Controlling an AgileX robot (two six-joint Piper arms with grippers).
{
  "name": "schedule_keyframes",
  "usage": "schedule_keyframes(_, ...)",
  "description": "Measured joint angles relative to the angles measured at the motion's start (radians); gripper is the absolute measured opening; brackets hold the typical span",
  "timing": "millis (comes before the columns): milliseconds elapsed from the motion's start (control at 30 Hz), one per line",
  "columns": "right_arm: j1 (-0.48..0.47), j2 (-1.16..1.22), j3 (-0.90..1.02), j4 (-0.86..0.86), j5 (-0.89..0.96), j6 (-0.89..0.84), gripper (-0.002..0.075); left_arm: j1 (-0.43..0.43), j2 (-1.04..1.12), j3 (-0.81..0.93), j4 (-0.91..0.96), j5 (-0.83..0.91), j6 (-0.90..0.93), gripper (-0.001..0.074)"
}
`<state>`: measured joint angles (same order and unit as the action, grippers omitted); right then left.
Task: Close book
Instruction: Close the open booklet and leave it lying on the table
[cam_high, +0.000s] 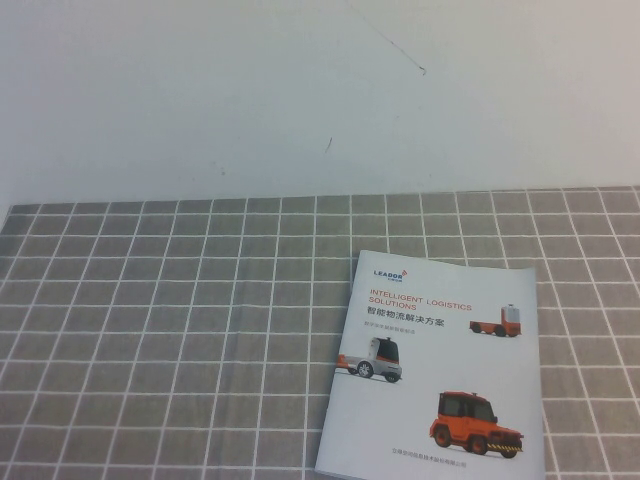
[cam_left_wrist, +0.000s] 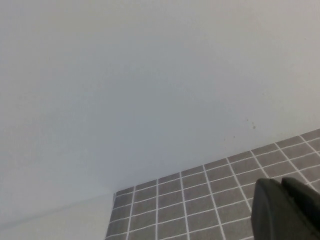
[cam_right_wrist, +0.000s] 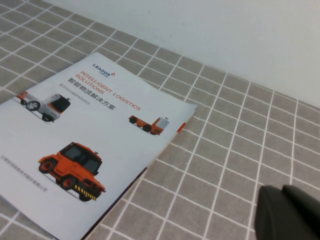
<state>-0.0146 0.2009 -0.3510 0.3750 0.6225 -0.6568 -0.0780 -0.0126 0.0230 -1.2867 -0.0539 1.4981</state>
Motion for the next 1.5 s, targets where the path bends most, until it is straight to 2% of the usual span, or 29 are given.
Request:
schedule_keyframes(100,0.0,0.0,0.0,0.0,0.0,0.0,-0.0003,0.0,0.0,0.0,0.47,0.039,-0.586,-0.0004)
schedule_keyframes(167,0.0,0.0,0.0,0.0,0.0,0.0,-0.0003,0.0,0.0,0.0,0.712,0.105,-0.923,-0.0004)
schedule_keyframes(267,0.0,0.0,0.0,0.0,0.0,0.0,-0.0003,0.0,0.0,0.0,0.952,0.276,-1.251,-0.0004)
schedule_keyframes(367,0.0,-0.001,0.0,0.0,0.0,0.0,-0.0003,0.0,0.0,-0.004,1.077,0.382,-1.408,-0.0004)
schedule_keyframes(600,0.0,-0.001,0.0,0.0,0.0,0.0,-0.0003,0.005,-0.002,-0.007,1.145,0.384,-1.465,-0.0004)
schedule_keyframes(767,0.0,-0.001,0.0,0.0,0.0,0.0,-0.0003,0.073,-0.002,-0.007,1.149,0.384,-1.467,-0.0004)
schedule_keyframes(867,0.0,-0.001,0.0,0.0,0.0,0.0,-0.0003,0.085,-0.002,-0.007,1.149,0.384,-1.467,-0.0004)
schedule_keyframes(1133,0.0,-0.001,0.0,0.0,0.0,0.0,-0.0003,-0.018,-0.002,-0.007,1.152,0.384,-1.484,-0.0004)
schedule_keyframes(1500,0.0,-0.001,0.0,0.0,0.0,0.0,-0.0003,-0.021,-0.002,-0.007,1.16,0.384,-1.484,-0.0004)
